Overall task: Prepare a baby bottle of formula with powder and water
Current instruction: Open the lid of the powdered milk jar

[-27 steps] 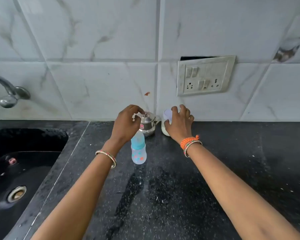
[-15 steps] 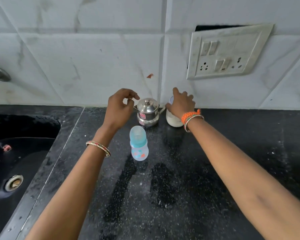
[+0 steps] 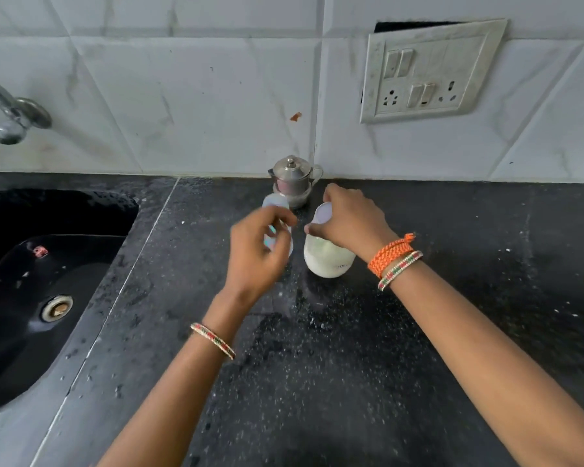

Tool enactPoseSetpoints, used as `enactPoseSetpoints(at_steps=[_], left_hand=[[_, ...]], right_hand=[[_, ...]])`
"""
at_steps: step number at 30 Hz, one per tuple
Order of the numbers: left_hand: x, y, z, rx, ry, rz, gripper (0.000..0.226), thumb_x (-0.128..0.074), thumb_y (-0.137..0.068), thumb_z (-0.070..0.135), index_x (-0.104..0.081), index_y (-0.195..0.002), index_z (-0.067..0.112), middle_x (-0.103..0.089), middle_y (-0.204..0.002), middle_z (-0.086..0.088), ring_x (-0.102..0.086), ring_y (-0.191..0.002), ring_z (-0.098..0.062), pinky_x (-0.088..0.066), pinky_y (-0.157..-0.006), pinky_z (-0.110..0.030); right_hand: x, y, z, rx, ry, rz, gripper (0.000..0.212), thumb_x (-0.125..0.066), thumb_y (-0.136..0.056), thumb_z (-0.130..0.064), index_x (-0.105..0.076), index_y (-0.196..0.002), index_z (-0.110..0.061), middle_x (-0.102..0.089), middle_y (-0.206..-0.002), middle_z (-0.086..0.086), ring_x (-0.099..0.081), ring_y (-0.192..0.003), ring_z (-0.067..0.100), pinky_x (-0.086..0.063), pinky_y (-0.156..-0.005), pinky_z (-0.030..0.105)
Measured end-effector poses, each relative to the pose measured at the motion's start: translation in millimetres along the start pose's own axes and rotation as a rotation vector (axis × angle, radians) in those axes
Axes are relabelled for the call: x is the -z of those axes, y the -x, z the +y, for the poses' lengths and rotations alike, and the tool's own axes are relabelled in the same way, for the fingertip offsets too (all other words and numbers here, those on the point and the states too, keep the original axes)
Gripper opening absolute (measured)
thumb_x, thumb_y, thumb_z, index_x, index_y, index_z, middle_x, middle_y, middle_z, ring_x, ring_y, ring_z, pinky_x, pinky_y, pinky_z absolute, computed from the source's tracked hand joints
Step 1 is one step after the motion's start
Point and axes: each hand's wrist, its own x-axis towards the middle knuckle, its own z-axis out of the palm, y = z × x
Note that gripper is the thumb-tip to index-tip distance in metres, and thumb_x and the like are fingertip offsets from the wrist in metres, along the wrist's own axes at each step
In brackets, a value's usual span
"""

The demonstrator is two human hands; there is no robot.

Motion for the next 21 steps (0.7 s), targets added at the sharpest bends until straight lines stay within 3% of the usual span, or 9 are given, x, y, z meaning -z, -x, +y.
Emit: enactPoseSetpoints(at_steps=[2,4,7,9,11,15,18,21], left_hand=[[-6,37,-6,0.086,-0.003,-0.157,0.033,-0.057,-0.079,0.015,-0.055,-0.112,0.015,-0.062,-0.101,0.008,-0.056,-0.089,-0.008,-0.041,-0.075,-0.011],[-15,64,-16,0.183,-0.066,-0.287,0.069,-0.067,-0.076,0.037,-0.036,-0.134,0.016,-0.048,-0.126,0.008,-0.046,-0.111,-0.006,-0.034,-0.094,-0.011],[-26,84,-24,0.299,-0.121,-0.387,0.113,-0.074,-0.058,0.062,-0.014,-0.145,0.022,-0.035,-0.147,0.003,-0.033,-0.132,-0.010,-0.026,-0.114,-0.039],[-29,88,-22,0.399,0.037,-0.372,0.112,-0.076,-0.056,0.060,-0.011,-0.143,0.032,-0.041,-0.143,0.005,-0.041,-0.130,-0.009,-0.032,-0.112,-0.045],[-29,91,-24,0.436,0.165,-0.329,0.110,-0.078,-0.058,0.053,-0.012,-0.144,0.032,-0.047,-0.136,0.009,-0.048,-0.125,-0.008,-0.041,-0.107,-0.042],[-27,91,-33,0.430,0.212,-0.291,0.096,-0.083,-0.058,0.041,-0.032,-0.139,0.029,-0.055,-0.129,0.011,-0.053,-0.119,-0.003,-0.045,-0.103,-0.036],[-28,88,-39,0.432,0.254,-0.280,0.086,-0.087,-0.058,0.029,-0.042,-0.132,0.030,-0.061,-0.124,0.007,-0.058,-0.116,-0.008,-0.047,-0.101,-0.040],[-30,87,-36,0.443,0.267,-0.239,0.082,-0.089,-0.057,0.019,-0.047,-0.127,0.029,-0.064,-0.119,0.009,-0.059,-0.111,-0.005,-0.049,-0.096,-0.028]], right_hand=[[-6,27,-9,0.032,0.026,0.006,0.065,-0.068,-0.077,-0.053,-0.045,-0.124,-0.013,-0.053,-0.121,0.014,-0.054,-0.109,0.037,-0.045,-0.082,0.039],[-16,46,-17,0.056,0.061,0.020,0.063,-0.064,-0.080,-0.053,-0.044,-0.123,-0.012,-0.052,-0.120,0.015,-0.054,-0.109,0.037,-0.043,-0.078,0.038],[-33,66,-27,0.065,0.090,0.004,0.056,-0.060,-0.085,-0.046,-0.043,-0.125,-0.011,-0.051,-0.121,0.014,-0.052,-0.111,0.037,-0.042,-0.078,0.039],[-40,73,-32,0.078,0.120,0.014,0.056,-0.058,-0.086,-0.046,-0.043,-0.125,-0.009,-0.051,-0.120,0.015,-0.053,-0.110,0.036,-0.044,-0.078,0.039],[-41,77,-35,0.107,0.198,0.020,0.058,-0.057,-0.085,-0.050,-0.044,-0.125,-0.010,-0.054,-0.119,0.014,-0.056,-0.108,0.034,-0.044,-0.076,0.038],[-24,74,-37,0.161,0.433,-0.105,0.072,-0.062,-0.075,-0.065,-0.048,-0.121,-0.011,-0.059,-0.115,0.010,-0.060,-0.105,0.030,-0.036,-0.070,0.033],[-14,66,-36,0.222,0.473,-0.234,0.070,-0.066,-0.075,-0.059,-0.047,-0.122,-0.012,-0.058,-0.117,0.010,-0.057,-0.106,0.031,-0.036,-0.070,0.034],[-9,59,-33,0.256,0.460,-0.325,0.067,-0.068,-0.074,-0.055,-0.045,-0.122,-0.015,-0.059,-0.114,0.010,-0.056,-0.098,0.029,-0.036,-0.068,0.033]])
